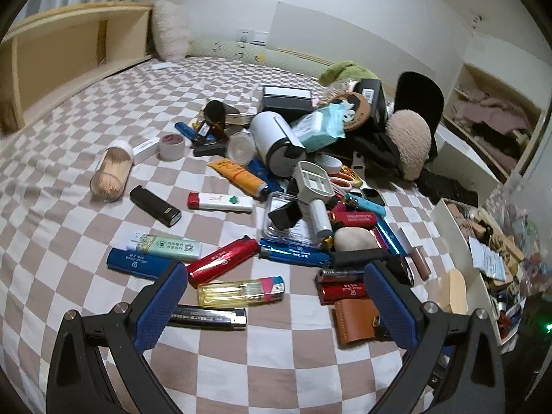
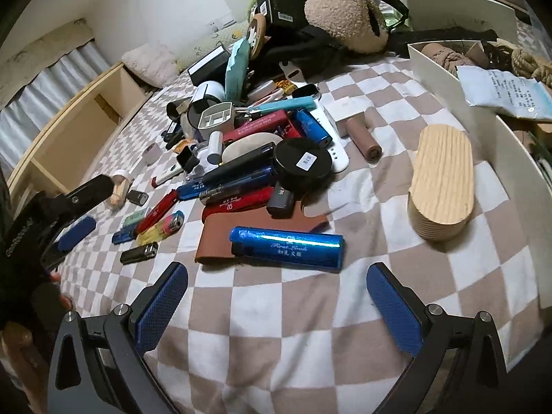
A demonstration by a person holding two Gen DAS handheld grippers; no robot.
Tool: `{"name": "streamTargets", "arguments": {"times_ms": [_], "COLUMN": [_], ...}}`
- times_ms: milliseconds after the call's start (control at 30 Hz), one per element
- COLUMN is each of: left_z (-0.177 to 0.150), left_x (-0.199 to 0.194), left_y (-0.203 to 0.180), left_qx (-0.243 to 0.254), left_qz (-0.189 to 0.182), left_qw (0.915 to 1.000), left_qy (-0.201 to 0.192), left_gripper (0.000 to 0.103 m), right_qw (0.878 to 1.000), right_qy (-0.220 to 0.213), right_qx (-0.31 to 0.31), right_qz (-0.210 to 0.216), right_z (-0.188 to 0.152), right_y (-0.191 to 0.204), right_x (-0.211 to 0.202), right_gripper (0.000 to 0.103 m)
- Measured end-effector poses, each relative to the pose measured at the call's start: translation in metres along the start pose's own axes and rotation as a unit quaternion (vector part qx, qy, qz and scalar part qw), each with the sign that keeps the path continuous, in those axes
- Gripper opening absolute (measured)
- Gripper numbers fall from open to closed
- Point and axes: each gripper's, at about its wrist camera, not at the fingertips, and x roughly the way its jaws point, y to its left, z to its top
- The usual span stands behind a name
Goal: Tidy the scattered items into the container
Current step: 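Lower the right tool onto the blue metal lighter and close on it, then lift the blue lighter off the bed with the right tool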
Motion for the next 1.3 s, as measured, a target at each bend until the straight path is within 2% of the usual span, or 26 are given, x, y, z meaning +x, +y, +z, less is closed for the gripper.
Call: {"name": "streamTargets", "arguments": {"times_ms": [167,367,533,600,700,733,967,1000,1067,1133,1300], "left_z": [0.002,0.003,0.003,0.003,0.002,0.002,-0.002,-0.002,-0.002,-0.003,-0.007], "left_x": [0.001,0.006,0.013,0.015,0.016,0.017,0.021,0.02,0.019,0.018,0.019], "left_y": [0.012,0.025,0.034,0.041,0.048,0.051,0.061,0.062,0.062,0.062,0.055], "left_qx": [-0.028,-0.047,-0.056,-0.07,-0.084,-0.088,-0.108,-0.108,-0.108,-0.104,-0.087], "left_qz": [-0.002,0.028,0.053,0.059,0.073,0.08,0.093,0.093,0.093,0.093,0.105], "left_qw": [0.9996,0.9985,0.9969,0.9956,0.9933,0.9924,0.9889,0.9889,0.989,0.9895,0.9898], "left_qy": [0.001,0.005,0.018,0.023,0.029,0.031,0.043,0.042,0.04,0.039,0.041], "left_gripper": [0.103,0.103,0.103,0.103,0.103,0.103,0.103,0.103,0.103,0.103,0.103], "right_qw": [1.0,0.999,0.998,0.998,0.998,0.999,0.998,0.998,0.998,0.999,1.0], "right_qy": [0.003,-0.006,-0.008,-0.015,-0.018,-0.016,-0.019,-0.019,-0.014,-0.007,-0.004], "right_qx": [0.007,0.027,0.0,-0.001,0.003,0.002,-0.031,-0.034,-0.036,-0.025,0.008], "right_qz": [-0.02,-0.035,-0.059,-0.056,-0.052,-0.047,-0.054,-0.054,-0.051,-0.039,-0.014], "right_z": [0.001,0.002,-0.001,-0.002,-0.001,0.0,-0.002,-0.002,0.0,0.003,0.006], "right_y": [0.003,0.008,0.018,0.016,0.013,0.013,0.02,0.019,0.016,0.011,0.003], "right_x": [0.011,0.02,0.026,0.024,0.023,0.024,0.029,0.028,0.027,0.027,0.024], "right_gripper": [0.103,0.103,0.097,0.096,0.086,0.079,0.078,0.074,0.057,0.051,0.051]}}
